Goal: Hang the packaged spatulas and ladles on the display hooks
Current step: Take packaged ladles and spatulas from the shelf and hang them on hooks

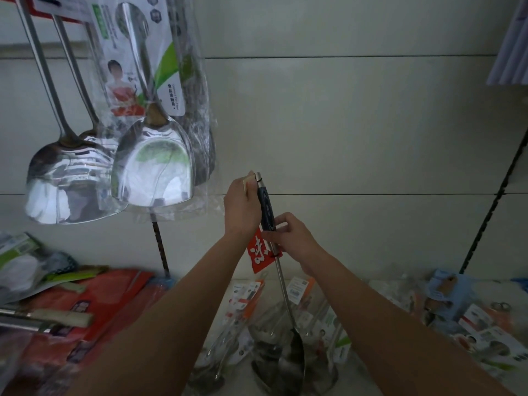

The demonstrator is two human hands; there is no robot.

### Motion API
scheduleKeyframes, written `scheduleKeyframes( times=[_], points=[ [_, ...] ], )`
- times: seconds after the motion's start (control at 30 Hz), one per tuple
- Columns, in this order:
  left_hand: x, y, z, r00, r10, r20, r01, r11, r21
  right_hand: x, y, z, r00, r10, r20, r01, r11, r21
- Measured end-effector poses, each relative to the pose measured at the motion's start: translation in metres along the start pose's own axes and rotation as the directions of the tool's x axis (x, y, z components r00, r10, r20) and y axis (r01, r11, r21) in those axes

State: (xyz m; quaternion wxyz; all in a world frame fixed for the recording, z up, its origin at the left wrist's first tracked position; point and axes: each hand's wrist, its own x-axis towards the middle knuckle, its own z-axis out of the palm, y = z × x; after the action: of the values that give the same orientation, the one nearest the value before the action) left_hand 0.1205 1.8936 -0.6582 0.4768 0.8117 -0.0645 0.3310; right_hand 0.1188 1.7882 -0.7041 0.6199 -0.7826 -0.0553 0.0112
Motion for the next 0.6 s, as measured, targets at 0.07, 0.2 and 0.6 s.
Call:
scheduleKeyframes(
  times=[0.07,0.2,0.6],
  points=[
    [0.001,0.004,-0.002,1.000,0.005,-0.022,-0.006,0.999,-0.040,0.000,-0.003,-0.001,1.000,-0.007,0.005,0.006,1.000,0.010],
    [0.002,0.003,-0.002,1.000,0.004,-0.021,-0.005,0.997,-0.079,0.000,-0.004,-0.002,1.000,-0.023,-0.003,0.023,1.000,0.017],
    [0.005,0.020,-0.004,0.917,-0.270,0.292,0.391,0.747,-0.538,-0.007,0.000,-0.021,0.998,-0.019,0.066,0.012,0.995,0.097]
  ],
)
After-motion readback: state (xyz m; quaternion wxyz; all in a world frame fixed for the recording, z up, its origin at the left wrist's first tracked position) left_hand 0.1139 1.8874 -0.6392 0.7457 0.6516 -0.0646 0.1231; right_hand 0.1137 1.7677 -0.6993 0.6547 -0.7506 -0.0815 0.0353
